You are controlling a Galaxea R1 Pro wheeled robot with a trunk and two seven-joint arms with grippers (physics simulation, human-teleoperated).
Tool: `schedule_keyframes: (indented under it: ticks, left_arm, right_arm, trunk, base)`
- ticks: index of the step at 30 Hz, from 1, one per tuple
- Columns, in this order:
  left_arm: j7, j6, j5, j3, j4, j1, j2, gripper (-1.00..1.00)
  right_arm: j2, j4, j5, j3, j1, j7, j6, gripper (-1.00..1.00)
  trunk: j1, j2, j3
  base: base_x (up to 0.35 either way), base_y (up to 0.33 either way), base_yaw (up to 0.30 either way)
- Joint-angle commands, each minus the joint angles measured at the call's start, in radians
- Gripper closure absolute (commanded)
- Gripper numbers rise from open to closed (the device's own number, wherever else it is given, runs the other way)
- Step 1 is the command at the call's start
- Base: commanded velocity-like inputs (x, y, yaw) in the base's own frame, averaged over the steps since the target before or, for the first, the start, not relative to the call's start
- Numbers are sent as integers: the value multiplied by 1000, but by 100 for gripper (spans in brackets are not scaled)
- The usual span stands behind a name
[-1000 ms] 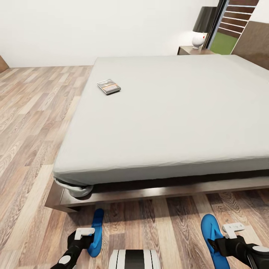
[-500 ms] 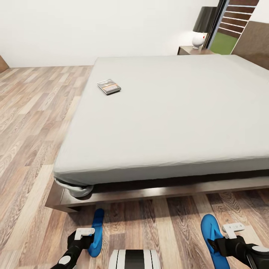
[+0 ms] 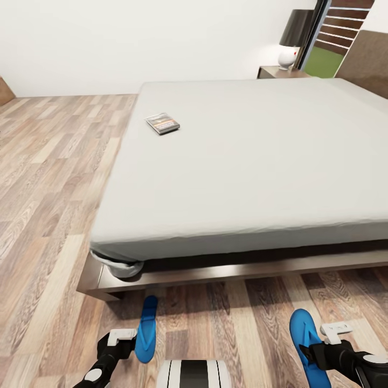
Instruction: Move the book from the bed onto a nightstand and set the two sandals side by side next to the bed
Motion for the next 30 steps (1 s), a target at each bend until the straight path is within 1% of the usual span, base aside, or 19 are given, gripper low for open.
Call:
schedule_keyframes:
  ticks: [1, 5, 18, 30]
  left_arm:
    - [6, -2, 7, -9, 0, 0, 1, -100]
    - [6, -1, 7, -9, 0, -1, 1, -100]
    - [6, -1, 6, -9, 0, -1, 1, -100]
    - [7, 2, 8, -7, 0, -1, 1, -100]
  right_arm:
    - [0, -1, 10, -1, 0, 10, 3, 100]
    - [0, -1, 10, 0, 0, 10, 2, 100]
    - [2, -1, 10, 3, 0, 8, 2, 100]
    - [3, -1, 10, 3, 0, 7, 2, 100]
  trunk:
    - [0, 0, -1]
    - [0, 0, -1]
    - [0, 0, -1]
    - [0, 0, -1]
  base:
    - [-46, 110, 0]
    - [-24, 153, 0]
    - [-3, 84, 0]
    - [0, 146, 0]
